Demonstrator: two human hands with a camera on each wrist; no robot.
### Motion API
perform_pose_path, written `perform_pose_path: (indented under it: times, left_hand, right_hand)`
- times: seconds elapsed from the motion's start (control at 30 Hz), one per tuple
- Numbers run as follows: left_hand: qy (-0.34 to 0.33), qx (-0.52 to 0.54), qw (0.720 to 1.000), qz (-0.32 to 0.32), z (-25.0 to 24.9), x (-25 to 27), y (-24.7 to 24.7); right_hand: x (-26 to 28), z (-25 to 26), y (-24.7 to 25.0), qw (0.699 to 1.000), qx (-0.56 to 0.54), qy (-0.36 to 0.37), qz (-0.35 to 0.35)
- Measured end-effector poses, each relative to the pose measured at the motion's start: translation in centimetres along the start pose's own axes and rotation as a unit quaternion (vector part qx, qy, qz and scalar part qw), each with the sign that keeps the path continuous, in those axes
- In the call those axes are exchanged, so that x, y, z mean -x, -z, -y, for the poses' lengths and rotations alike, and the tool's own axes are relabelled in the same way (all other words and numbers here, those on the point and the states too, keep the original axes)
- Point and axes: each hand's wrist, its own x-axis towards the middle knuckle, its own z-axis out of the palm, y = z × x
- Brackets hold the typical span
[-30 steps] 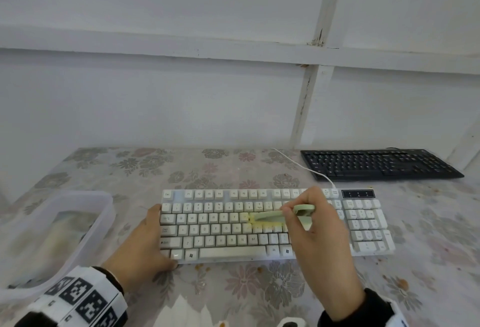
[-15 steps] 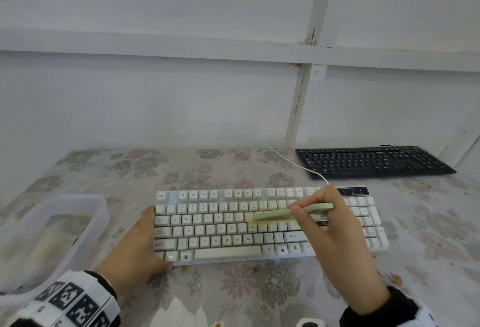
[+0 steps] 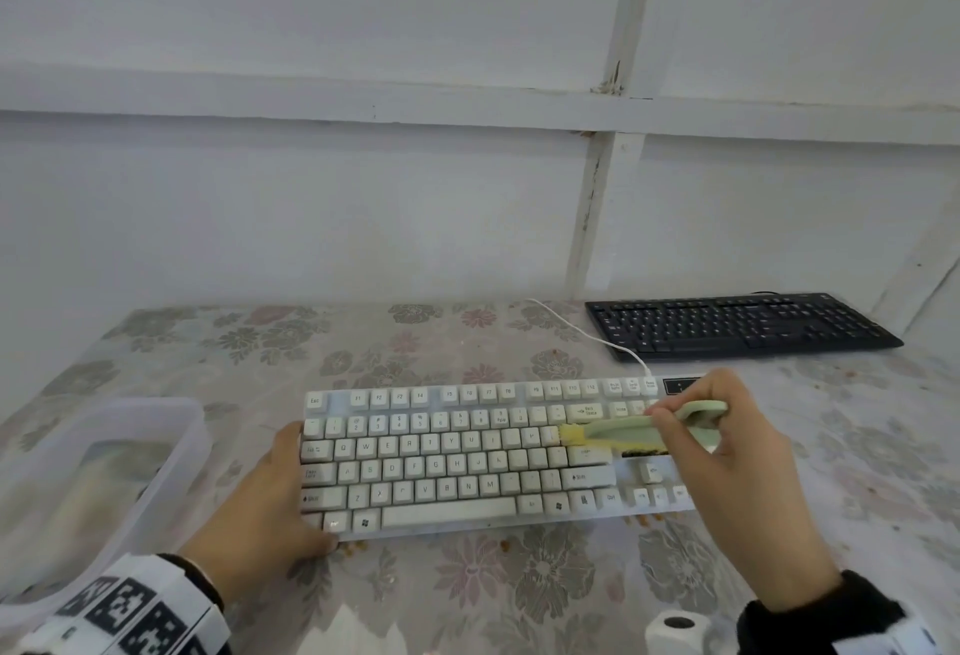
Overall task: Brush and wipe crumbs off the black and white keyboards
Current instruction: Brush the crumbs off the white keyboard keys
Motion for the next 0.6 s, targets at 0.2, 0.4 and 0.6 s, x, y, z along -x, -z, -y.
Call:
perform_pose_path:
  times: [0.2,0.4,0.6]
  left_hand:
    - [-0.003,-0.005,1.000,0.002,0.1,0.0,0.0]
    - [0.004,-0.004,1.000,0.005,0.2,-0.1,0.0]
    - [-0.002,0.017,1.000,0.003,0.2,-0.1,-0.1]
  right_hand:
    - [-0.1,-0.4,0.6,0.999,-0.041,0.003,0.013]
    - [-1.6,-2.0,3.4,0.999,0.016,0.041,-0.014]
    - [-1.5,-3.3,3.9,0.999,-0.018,0.046,0.018]
